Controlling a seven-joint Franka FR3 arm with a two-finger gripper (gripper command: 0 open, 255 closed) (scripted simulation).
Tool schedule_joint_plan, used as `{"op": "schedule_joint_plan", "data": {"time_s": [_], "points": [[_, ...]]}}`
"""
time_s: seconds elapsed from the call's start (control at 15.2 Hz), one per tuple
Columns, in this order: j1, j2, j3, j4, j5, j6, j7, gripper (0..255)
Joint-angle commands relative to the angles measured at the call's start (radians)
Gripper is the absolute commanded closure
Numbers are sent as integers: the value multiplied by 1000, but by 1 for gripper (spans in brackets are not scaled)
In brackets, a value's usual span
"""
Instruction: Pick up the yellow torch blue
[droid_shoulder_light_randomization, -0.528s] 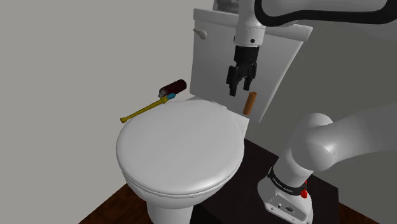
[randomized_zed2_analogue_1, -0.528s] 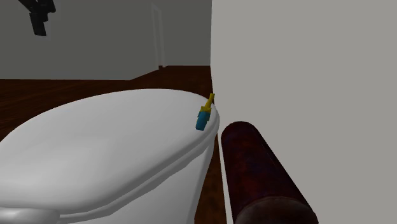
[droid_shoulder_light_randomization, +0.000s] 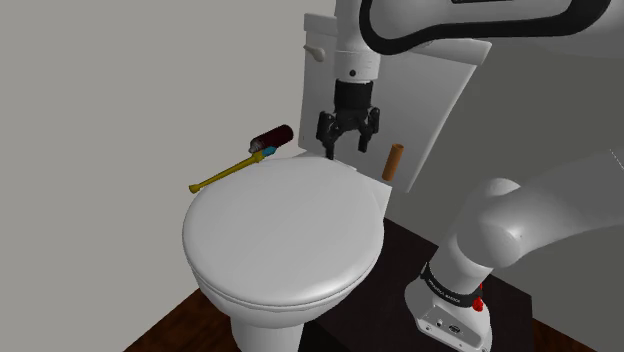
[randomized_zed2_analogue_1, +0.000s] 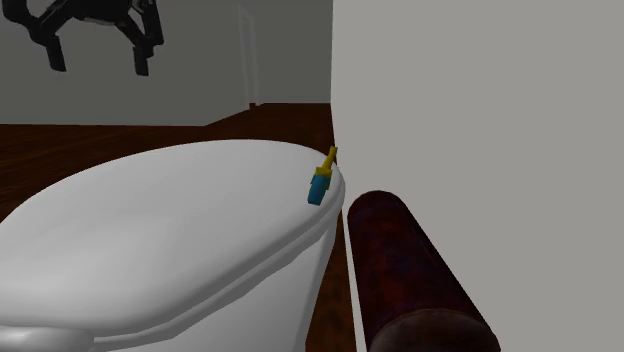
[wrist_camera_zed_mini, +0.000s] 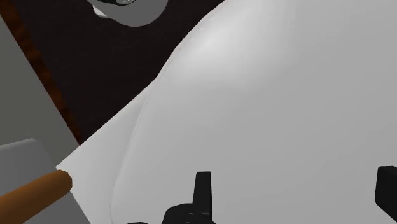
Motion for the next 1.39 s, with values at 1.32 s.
{"op": "schedule_joint_plan", "data": {"time_s": [1.32], "points": [[-84, 935, 290, 713, -328, 128, 1312, 0]]}}
